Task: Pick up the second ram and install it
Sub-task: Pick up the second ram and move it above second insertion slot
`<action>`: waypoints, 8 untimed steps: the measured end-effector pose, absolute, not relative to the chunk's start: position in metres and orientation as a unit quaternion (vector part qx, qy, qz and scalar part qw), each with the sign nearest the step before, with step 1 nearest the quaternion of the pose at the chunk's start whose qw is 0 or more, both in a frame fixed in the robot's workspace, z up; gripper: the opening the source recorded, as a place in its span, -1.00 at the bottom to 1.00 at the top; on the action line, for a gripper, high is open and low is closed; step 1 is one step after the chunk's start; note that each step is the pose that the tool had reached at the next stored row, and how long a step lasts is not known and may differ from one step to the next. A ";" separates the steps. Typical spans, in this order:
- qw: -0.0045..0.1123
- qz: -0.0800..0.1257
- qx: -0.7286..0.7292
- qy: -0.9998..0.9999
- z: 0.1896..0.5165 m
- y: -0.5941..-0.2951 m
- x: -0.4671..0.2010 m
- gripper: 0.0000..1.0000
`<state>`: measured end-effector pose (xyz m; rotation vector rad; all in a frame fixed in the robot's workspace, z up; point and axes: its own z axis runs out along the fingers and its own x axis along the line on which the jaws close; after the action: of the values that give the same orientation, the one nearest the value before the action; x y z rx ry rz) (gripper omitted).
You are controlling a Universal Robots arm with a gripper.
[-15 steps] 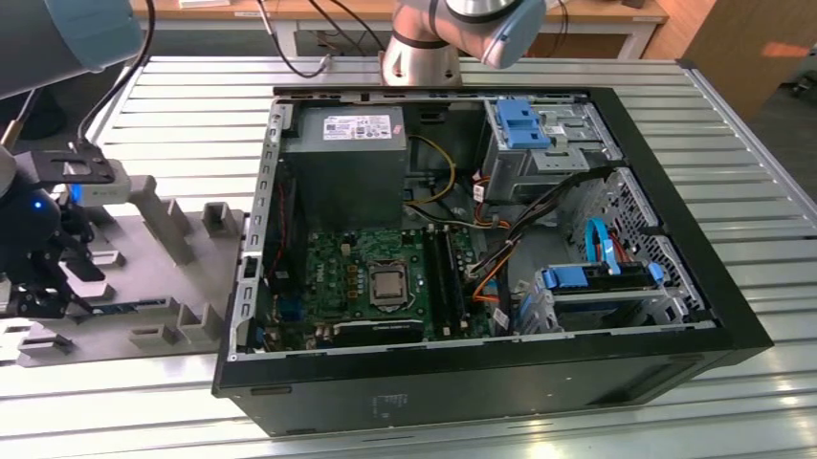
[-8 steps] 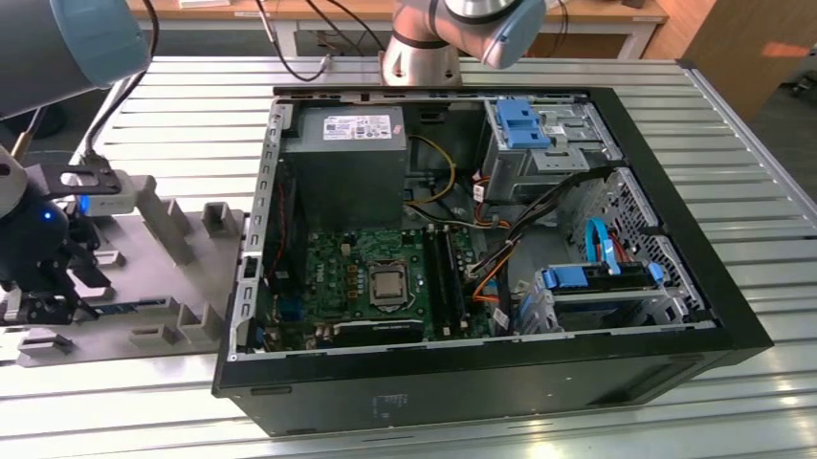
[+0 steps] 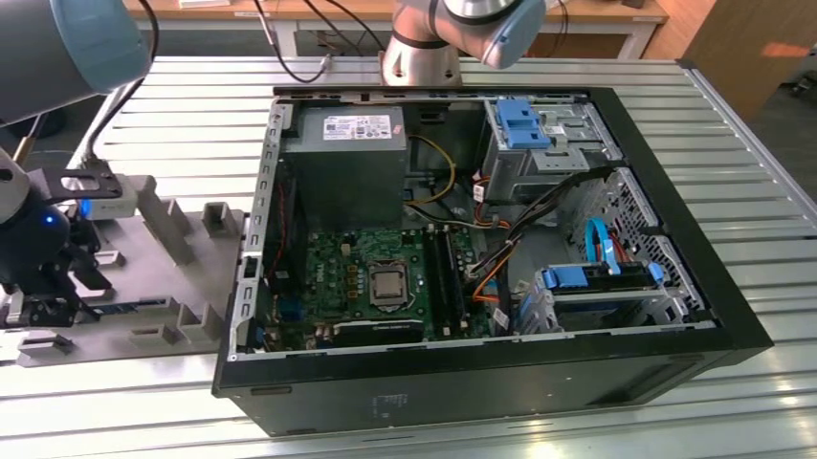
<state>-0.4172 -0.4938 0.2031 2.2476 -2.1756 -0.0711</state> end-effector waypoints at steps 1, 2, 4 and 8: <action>0.006 -0.023 0.718 -0.695 0.202 -0.494 -0.418 -0.05; 0.006 -0.023 0.718 -0.695 0.200 -0.494 -0.418 -0.05; 0.006 -0.023 0.718 -0.695 0.197 -0.494 -0.419 -0.05; 0.007 -0.023 0.718 -0.695 0.194 -0.494 -0.419 -0.05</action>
<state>-0.4188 -0.4938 0.1938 2.2473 -2.1754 -0.0706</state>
